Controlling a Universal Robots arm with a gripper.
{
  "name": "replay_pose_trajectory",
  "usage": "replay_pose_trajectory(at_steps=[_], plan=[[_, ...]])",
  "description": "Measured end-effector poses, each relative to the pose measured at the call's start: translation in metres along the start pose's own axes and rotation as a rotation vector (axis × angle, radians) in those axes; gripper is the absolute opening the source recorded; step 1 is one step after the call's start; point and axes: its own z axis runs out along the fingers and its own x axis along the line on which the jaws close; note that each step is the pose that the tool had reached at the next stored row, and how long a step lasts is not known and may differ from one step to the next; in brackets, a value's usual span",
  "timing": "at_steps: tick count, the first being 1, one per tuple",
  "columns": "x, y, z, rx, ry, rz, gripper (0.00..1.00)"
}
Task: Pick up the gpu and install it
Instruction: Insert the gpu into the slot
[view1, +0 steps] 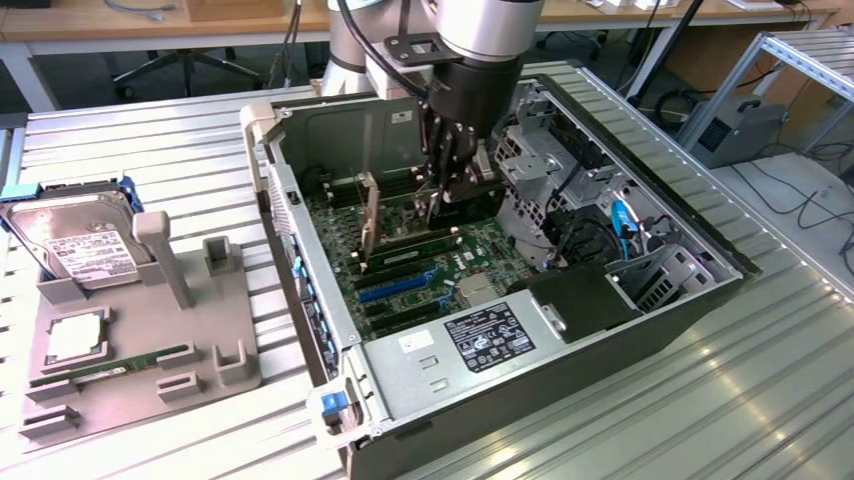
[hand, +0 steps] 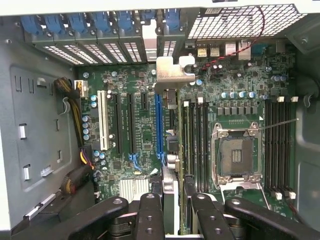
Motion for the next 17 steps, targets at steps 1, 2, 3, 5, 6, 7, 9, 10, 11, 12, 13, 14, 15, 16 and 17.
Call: replay_pose_trajectory(at_steps=[1, 2, 3, 5, 6, 7, 9, 10, 11, 12, 13, 14, 15, 16, 17], plan=[[0.0003, 0.0000, 0.0001, 0.0000, 0.0000, 0.000, 0.27], [0.0006, 0.0000, 0.0002, 0.0000, 0.0000, 0.000, 0.27], [0.0008, 0.0000, 0.0003, -0.0001, 0.0001, 0.000, 0.27], [0.0016, -0.0001, 0.0007, 0.0000, 0.0000, 0.000, 0.27], [0.0020, -0.0001, 0.0008, 0.0000, 0.0001, 0.000, 0.27], [0.0023, -0.0001, 0.0009, -0.0001, 0.0001, 0.000, 0.27], [0.0030, -0.0001, 0.0011, 0.0000, 0.0000, 0.000, 0.27], [0.0034, -0.0001, 0.0013, 0.0000, 0.0000, 0.000, 0.27], [0.0038, -0.0001, 0.0013, -0.0001, 0.0001, 0.000, 0.27], [0.0041, -0.0001, 0.0015, 0.0000, 0.0000, 0.000, 0.27], [0.0044, -0.0001, 0.0017, 0.0000, 0.0000, 0.000, 0.27], [0.0048, -0.0001, 0.0018, 0.0000, 0.0000, 0.000, 0.27], [0.0051, -0.0001, 0.0019, 0.0000, 0.0000, 0.000, 0.27], [0.0056, -0.0001, 0.0022, 0.0000, 0.0000, 0.000, 0.27], [0.0059, -0.0002, 0.0023, 0.0000, 0.0000, 0.000, 0.27]])
